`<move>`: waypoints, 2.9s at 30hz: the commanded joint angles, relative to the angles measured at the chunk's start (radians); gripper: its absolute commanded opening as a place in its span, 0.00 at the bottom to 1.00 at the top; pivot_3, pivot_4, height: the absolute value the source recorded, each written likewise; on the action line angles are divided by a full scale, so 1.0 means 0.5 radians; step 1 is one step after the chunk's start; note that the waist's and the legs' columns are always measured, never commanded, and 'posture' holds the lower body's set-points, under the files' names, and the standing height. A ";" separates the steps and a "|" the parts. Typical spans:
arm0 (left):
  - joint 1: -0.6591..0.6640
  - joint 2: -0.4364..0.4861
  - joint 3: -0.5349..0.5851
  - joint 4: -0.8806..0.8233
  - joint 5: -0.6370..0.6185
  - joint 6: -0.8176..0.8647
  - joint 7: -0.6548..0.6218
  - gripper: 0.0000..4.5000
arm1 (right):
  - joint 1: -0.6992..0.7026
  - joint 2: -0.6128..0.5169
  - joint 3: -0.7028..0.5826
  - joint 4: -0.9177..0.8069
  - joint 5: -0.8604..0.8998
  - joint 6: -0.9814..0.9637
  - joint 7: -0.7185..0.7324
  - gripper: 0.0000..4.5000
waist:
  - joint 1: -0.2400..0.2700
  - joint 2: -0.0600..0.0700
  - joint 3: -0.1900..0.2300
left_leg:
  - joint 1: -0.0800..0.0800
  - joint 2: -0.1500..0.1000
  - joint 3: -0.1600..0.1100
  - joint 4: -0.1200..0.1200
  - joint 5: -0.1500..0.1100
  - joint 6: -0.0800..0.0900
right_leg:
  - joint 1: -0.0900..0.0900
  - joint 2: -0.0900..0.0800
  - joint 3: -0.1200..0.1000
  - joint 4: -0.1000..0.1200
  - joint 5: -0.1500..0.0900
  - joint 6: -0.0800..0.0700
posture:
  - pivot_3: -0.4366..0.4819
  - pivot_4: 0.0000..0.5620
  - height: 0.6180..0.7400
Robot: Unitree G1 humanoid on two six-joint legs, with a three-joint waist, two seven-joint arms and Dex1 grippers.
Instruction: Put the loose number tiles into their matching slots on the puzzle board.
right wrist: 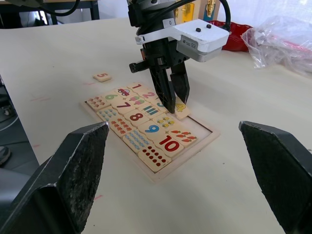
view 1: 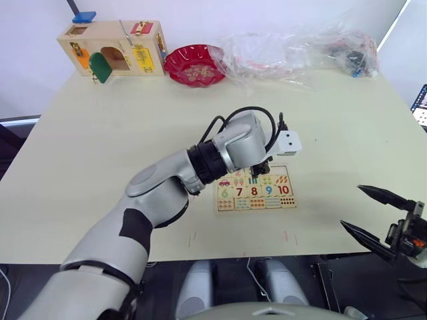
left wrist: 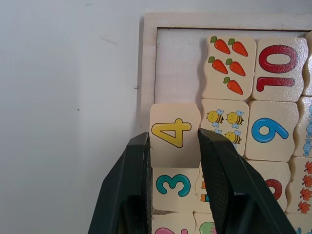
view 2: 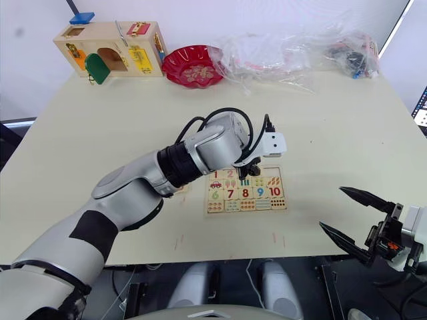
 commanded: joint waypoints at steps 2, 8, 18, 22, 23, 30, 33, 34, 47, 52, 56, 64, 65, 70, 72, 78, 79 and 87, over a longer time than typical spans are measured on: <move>0.001 -0.027 0.058 -0.021 0.016 -0.007 0.023 0.20 | 0.022 0.012 -0.048 -0.053 0.023 -0.038 -0.017 1.00 | 0.000 0.000 0.000 | 0.000 0.000 0.000 0.000 0.000 0.000 | 0.000 0.000 0.000 0.000 0.000 0.000 | 0.48 0.27 1.00; 0.007 -0.040 0.051 -0.035 0.013 -0.003 0.031 0.20 | 0.034 0.022 -0.038 -0.067 0.022 -0.037 -0.028 1.00 | 0.000 0.000 0.000 | 0.000 0.000 0.000 0.000 0.000 0.000 | 0.000 0.000 0.000 0.000 0.000 0.000 | 0.48 0.27 1.00; 0.018 -0.056 0.038 -0.003 0.028 -0.031 0.050 0.20 | 0.041 0.012 -0.043 -0.097 0.034 -0.020 -0.054 1.00 | 0.000 0.000 0.000 | 0.000 0.000 0.000 0.000 0.000 0.000 | 0.000 0.000 0.000 0.000 0.000 0.000 | 0.48 0.27 1.00; 0.030 -0.049 0.027 -0.008 0.038 -0.040 0.059 0.20 | 0.049 0.012 -0.043 -0.111 0.034 -0.017 -0.062 1.00 | 0.000 0.000 0.000 | 0.000 0.000 0.000 0.000 0.000 0.000 | 0.000 0.000 0.000 0.000 0.000 0.000 | 0.48 0.27 1.00; 0.033 -0.048 0.026 -0.011 0.040 -0.039 0.059 0.20 | 0.051 0.013 -0.041 -0.114 0.033 -0.018 -0.064 1.00 | 0.000 0.000 0.000 | 0.000 0.000 0.000 0.000 0.000 0.000 | 0.000 0.000 0.000 0.000 0.000 0.000 | 0.48 0.27 1.00; 0.055 -0.023 0.004 -0.041 0.050 -0.054 0.046 0.20 | 0.043 0.013 -0.031 -0.126 0.029 -0.009 -0.081 1.00 | 0.000 0.001 0.000 | 0.000 0.000 0.000 0.001 0.000 0.000 | 0.000 0.000 0.000 0.001 0.000 0.000 | 0.48 0.27 1.00; 0.058 -0.027 0.006 -0.037 0.058 -0.062 0.046 0.20 | 0.036 0.009 -0.024 -0.126 0.028 -0.007 -0.088 1.00 | 0.000 0.001 0.000 | 0.000 0.000 0.000 0.001 0.000 0.000 | 0.000 0.000 0.000 0.001 0.000 0.000 | 0.48 0.27 1.00; 0.057 -0.028 0.006 -0.036 0.060 -0.064 0.045 0.20 | 0.035 0.008 -0.024 -0.125 0.029 -0.007 -0.088 1.00 | 0.000 0.001 0.000 | 0.000 0.000 0.000 0.001 0.000 0.000 | 0.000 0.000 0.000 0.001 0.000 0.000 | 0.48 0.27 1.00; 0.074 -0.020 0.007 -0.056 0.083 -0.087 0.024 0.20 | 0.032 0.003 -0.027 -0.125 0.027 -0.002 -0.091 1.00 | 0.000 0.001 0.000 | 0.000 0.000 0.000 0.001 0.000 0.000 | 0.000 0.000 0.000 0.001 0.000 0.000 | 0.48 0.27 1.00; 0.080 -0.021 0.013 -0.061 0.093 -0.087 0.016 0.20 | 0.034 0.003 -0.025 -0.127 0.027 -0.002 -0.091 1.00 | 0.000 0.001 0.000 | 0.000 0.000 0.000 0.001 0.000 0.000 | 0.000 0.000 0.000 0.001 0.000 0.000 | 0.48 0.27 1.00; 0.076 -0.023 0.020 -0.060 0.088 -0.081 0.008 0.20 | 0.034 0.003 -0.024 -0.126 0.025 -0.003 -0.091 1.00 | 0.000 0.001 0.000 | 0.000 0.000 0.000 0.001 0.000 0.000 | 0.000 0.000 0.000 0.001 0.000 0.000 | 0.48 0.27 1.00; 0.074 -0.022 0.024 -0.065 0.086 -0.075 0.004 0.20 | 0.050 0.010 -0.022 -0.139 0.024 -0.003 -0.095 1.00 | 0.000 0.001 0.000 | 0.000 0.000 0.000 0.001 0.000 0.000 | 0.000 0.000 0.000 0.001 0.000 0.000 | 0.48 0.27 1.00; 0.074 -0.024 0.024 -0.062 0.086 -0.076 0.005 0.20 | 0.050 0.010 -0.021 -0.139 0.024 -0.002 -0.096 1.00 | 0.000 0.001 0.000 | 0.000 0.000 0.000 0.001 0.000 0.000 | 0.000 0.000 0.000 0.001 0.000 0.000 | 0.48 0.27 1.00; 0.074 -0.024 0.024 -0.070 0.082 -0.067 0.002 0.20 | 0.059 0.014 -0.018 -0.147 0.024 -0.001 -0.103 1.00 | 0.000 0.001 0.000 | 0.000 0.000 0.000 0.001 0.000 0.000 | 0.000 0.000 0.000 0.001 0.000 0.000 | 0.48 0.27 1.00; 0.074 -0.024 0.024 -0.071 0.081 -0.065 0.000 0.20 | 0.058 0.014 -0.015 -0.146 0.024 0.000 -0.106 1.00 | 0.000 0.001 0.000 | 0.000 0.000 0.000 0.001 0.000 0.000 | 0.000 0.000 0.000 0.001 0.000 0.000 | 0.48 0.27 1.00; 0.074 -0.022 0.025 -0.077 0.082 -0.058 0.001 0.20 | 0.053 0.011 -0.002 -0.143 0.022 0.003 -0.110 1.00 | 0.000 0.001 -0.001 | 0.000 0.000 0.000 0.001 0.000 0.000 | 0.000 0.000 0.000 0.001 0.000 0.000 | 0.48 0.27 1.00; 0.073 -0.022 0.025 -0.077 0.082 -0.058 0.002 0.20 | 0.054 0.011 -0.001 -0.143 0.023 0.003 -0.109 1.00 | 0.000 0.001 -0.001 | 0.000 0.000 0.000 0.001 0.000 0.000 | 0.000 0.000 0.000 0.001 0.000 0.000 | 0.48 0.27 1.00; 0.049 -0.023 0.072 -0.052 0.077 -0.071 0.005 0.48 | 0.057 0.011 0.004 -0.144 0.034 0.007 -0.110 1.00 | 0.000 0.001 -0.001 | 0.000 0.000 0.000 0.001 0.000 0.000 | 0.000 0.000 0.000 0.001 0.000 0.000 | 0.48 0.27 1.00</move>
